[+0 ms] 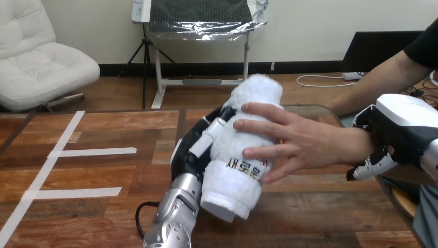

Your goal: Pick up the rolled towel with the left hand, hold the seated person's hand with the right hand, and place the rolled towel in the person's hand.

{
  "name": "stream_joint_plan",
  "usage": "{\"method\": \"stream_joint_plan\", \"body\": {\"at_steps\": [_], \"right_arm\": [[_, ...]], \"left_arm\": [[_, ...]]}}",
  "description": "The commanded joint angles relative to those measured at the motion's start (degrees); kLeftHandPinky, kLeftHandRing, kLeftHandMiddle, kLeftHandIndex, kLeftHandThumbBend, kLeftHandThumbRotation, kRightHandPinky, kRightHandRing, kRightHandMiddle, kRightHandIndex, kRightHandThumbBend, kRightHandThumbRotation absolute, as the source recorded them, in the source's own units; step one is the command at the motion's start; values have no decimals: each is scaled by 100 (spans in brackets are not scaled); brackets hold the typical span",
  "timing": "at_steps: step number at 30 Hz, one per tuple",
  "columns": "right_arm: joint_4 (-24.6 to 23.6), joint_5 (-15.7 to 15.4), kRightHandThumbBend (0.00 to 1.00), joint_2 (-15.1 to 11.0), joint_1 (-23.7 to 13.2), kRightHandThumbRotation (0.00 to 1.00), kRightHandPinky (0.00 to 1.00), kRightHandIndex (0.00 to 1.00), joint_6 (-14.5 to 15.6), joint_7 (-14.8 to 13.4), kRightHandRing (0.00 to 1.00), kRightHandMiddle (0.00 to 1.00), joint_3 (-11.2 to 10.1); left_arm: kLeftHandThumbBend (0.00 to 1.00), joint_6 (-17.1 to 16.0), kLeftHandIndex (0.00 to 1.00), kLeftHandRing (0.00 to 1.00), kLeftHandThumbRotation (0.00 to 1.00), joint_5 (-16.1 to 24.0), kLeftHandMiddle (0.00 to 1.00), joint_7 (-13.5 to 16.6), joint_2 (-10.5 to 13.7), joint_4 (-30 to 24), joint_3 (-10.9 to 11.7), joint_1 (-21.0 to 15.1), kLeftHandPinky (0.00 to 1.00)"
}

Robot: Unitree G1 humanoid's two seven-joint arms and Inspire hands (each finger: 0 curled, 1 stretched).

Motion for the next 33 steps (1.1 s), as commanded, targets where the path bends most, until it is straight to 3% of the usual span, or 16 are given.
{"method": "stream_joint_plan", "body": {"at_steps": [1, 21, 33], "right_arm": [[-352, 44, 78, 3, -101, 0, 36, 51, 101, 2, 43, 51, -231], [-320, -7, 77, 15, -101, 0, 36, 51, 174, 33, 44, 52, -201], [-297, 31, 77, 27, -91, 0, 37, 51, 141, 25, 44, 52, -204]], "left_arm": [[62, -309, 48, 32, 0, 65, 42, -29, -1111, 97, -35, -927, 22], [64, -429, 46, 30, 0, -114, 39, -63, -1496, 429, 28, -974, 21], [66, -419, 46, 30, 0, -72, 39, 19, -1608, 355, -81, -882, 21]]}}
